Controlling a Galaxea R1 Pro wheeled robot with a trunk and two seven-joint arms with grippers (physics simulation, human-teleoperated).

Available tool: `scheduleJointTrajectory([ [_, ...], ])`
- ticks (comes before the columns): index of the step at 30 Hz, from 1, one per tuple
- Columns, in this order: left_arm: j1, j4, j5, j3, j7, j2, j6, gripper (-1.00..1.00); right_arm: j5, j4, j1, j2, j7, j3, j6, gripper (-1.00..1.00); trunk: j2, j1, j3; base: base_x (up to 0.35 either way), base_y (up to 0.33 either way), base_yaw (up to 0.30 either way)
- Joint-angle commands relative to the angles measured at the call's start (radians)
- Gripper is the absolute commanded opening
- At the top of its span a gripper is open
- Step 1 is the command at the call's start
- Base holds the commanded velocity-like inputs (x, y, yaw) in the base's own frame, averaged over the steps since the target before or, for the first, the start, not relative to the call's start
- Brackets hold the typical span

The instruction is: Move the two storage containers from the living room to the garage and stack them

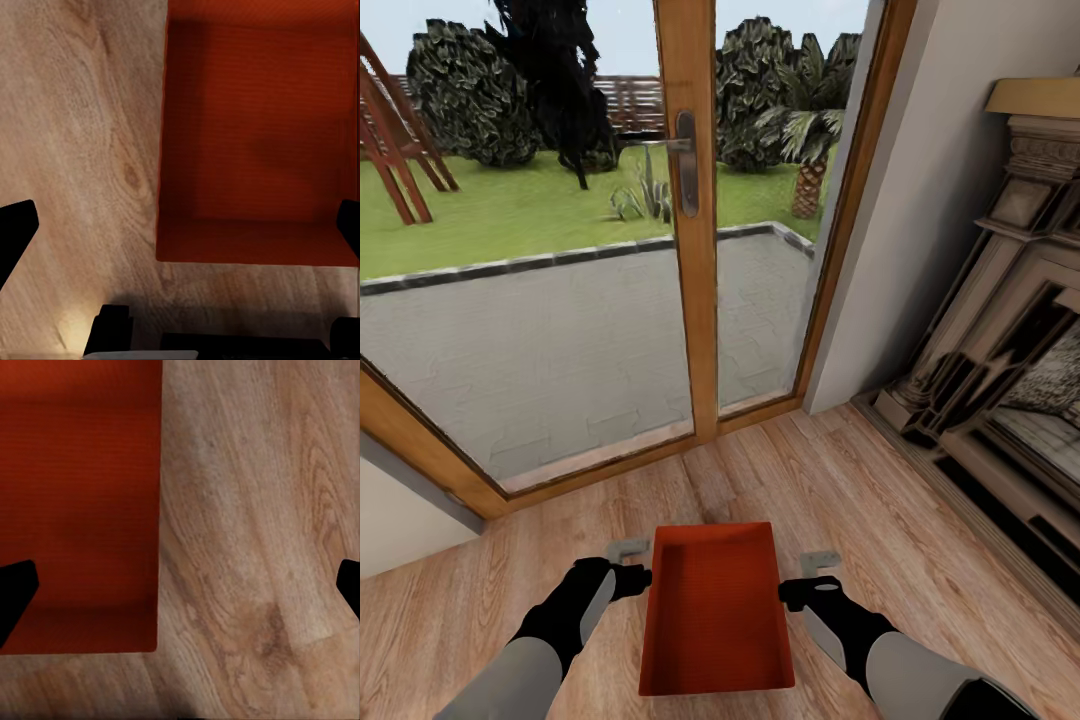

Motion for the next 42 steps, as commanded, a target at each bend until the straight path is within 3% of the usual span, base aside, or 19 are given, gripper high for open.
scheduleJointTrajectory([
  [1, -0.02, 0.025, 0.003, 0.001, 0.005, -0.008, 0.006, 1.0, -0.006, -0.002, -0.001, 0.003, -0.007, 0.008, 0.008, 1.0, 0.0, 0.0, -0.001, 0.0, 0.0, 0.0],
  [4, -0.037, 0.04, 0.0, -0.001, 0.003, -0.02, 0.003, 1.0, -0.006, -0.013, -0.001, 0.012, -0.007, 0.007, 0.011, 1.0, 0.0, 0.0, -0.001, 0.0, 0.0, 0.0],
  [14, -0.041, 0.036, -0.001, -0.004, 0.0, -0.025, 0.003, 1.0, -0.006, -0.021, -0.001, 0.013, -0.005, 0.005, 0.01, 1.0, 0.0, 0.0, -0.001, 0.0, 0.0, 0.0],
  [21, -0.041, 0.036, -0.001, -0.04, 0.001, -0.026, 0.003, 1.0, -0.005, -0.021, -0.001, 0.013, -0.005, 0.005, 0.011, 1.0, 0.0, 0.0, -0.001, 0.0, 0.0, 0.0],
  [30, -0.041, 0.05, 0.0, -0.046, 0.003, -0.029, -0.001, 1.0, -0.003, -0.02, -0.001, 0.014, -0.006, 0.005, 0.003, 1.0, 0.0, 0.0, -0.001, 0.0, 0.0, 0.0],
  [34, -0.04, 0.128, 0.0, -0.06, 0.005, -0.033, -0.063, 1.0, -0.004, -0.008, -0.001, 0.016, -0.01, 0.006, -0.002, 1.0, 0.0, 0.0, -0.001, 0.0, 0.0, 0.0],
  [38, -0.04, 0.181, -0.002, -0.07, 0.005, -0.052, -0.079, 1.0, -0.005, -0.005, -0.001, 0.017, -0.029, 0.007, 0.012, 1.0, 0.0, 0.0, -0.001, 0.0, 0.0, 0.0],
  [42, -0.04, 0.2, -0.002, -0.074, 0.007, -0.062, -0.08, 1.0, -0.005, -0.004, -0.001, 0.041, -0.086, 0.008, 0.096, 1.0, 0.0, 0.0, -0.001, 0.0, 0.0, 0.0],
])
